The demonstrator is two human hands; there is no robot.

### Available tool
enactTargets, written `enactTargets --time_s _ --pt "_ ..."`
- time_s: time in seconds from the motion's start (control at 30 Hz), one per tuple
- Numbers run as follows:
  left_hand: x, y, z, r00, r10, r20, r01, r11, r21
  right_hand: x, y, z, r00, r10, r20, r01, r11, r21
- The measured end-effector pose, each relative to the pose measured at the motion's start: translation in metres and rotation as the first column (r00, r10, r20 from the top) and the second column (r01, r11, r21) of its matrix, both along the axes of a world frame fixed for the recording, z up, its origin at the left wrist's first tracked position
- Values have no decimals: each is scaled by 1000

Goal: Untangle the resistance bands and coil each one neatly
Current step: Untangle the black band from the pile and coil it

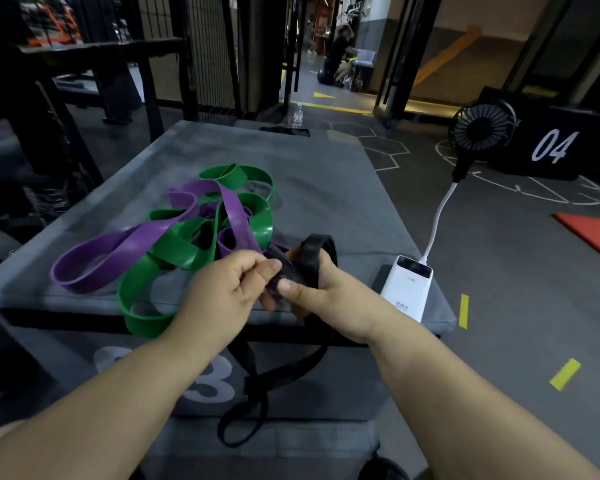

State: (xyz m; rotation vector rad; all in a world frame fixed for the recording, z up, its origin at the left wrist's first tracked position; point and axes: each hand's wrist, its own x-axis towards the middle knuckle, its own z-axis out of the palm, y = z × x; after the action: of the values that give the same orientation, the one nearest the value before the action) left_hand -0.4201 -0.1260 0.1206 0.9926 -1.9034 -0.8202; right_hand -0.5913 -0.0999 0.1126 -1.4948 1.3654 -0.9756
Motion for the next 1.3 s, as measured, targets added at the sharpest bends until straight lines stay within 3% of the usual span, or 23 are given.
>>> enactTargets --time_s 0.13,0.27,0.4,0.57,0.63,0.83,1.0,1.17,1.3 --pt "2 -4 4 992 -126 12 122 979 166 -9 0 1 995 -44 -94 44 999 -4" --pt "10 -14 6 969 -244 -30 241 919 312 -16 -1 0 997 -72 1 72 997 -18" --pt "12 -18 -2 983 -182 -5 171 918 358 -15 -1 -2 990 -60 131 61 998 -5" --pt "7 -13 3 949 -90 -302 246 811 531 -14 -3 -1 990 -105 96 101 994 39" --pt "8 -13 7 940 -77 -331 249 821 514 -14 -2 -1 996 -84 35 82 995 52" --pt "11 -11 15 845 -83 -528 339 846 411 0 13 11 989 128 80 -134 988 77" --pt "14 -16 14 914 -118 -388 261 904 339 0 17 12 915 312 255 -360 918 168" --pt "12 -18 7 925 -122 -360 220 944 246 -2 15 13 818 351 455 -461 874 152" --pt "14 -28 -3 981 -25 -195 51 990 132 -3 14 12 730 363 579 -538 828 159"
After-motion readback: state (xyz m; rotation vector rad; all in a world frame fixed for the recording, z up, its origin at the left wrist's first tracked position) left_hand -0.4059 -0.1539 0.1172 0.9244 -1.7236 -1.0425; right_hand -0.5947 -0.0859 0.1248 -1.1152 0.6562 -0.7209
